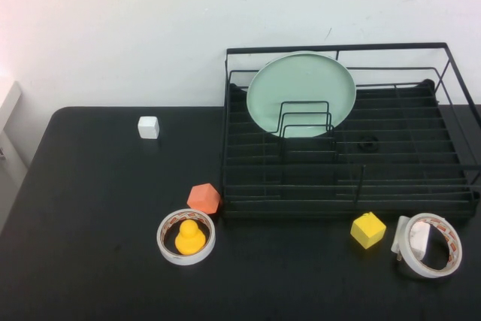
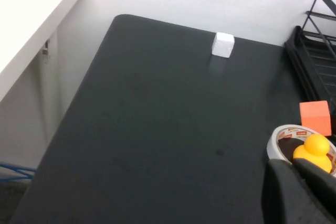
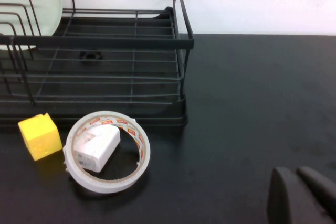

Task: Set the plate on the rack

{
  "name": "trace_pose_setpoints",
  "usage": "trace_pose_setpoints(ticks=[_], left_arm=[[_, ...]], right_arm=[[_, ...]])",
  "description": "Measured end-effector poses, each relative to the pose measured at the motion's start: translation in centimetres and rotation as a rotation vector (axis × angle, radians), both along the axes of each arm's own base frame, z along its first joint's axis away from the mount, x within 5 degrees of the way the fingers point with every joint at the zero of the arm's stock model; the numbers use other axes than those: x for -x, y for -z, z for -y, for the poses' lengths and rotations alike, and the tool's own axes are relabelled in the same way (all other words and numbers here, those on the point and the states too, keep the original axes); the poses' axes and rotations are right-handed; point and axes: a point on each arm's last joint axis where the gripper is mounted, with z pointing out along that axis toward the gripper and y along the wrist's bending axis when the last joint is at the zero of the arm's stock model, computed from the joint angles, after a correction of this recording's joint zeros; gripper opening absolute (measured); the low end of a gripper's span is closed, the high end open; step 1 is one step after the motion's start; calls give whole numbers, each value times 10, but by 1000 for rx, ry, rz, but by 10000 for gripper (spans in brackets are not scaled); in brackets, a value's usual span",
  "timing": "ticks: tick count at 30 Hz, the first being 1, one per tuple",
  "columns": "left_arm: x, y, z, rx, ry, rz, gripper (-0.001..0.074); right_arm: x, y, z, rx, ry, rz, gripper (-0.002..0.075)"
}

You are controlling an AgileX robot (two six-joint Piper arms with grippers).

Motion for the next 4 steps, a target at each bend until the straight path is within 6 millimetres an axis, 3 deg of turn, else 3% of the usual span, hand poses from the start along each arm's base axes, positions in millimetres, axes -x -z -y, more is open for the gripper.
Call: trace_pose_setpoints(ticks=[4], left_arm=[[0,0,-1,0,-17,-2,-1]], right_arm=[[0,0,0,0,0,0,0]])
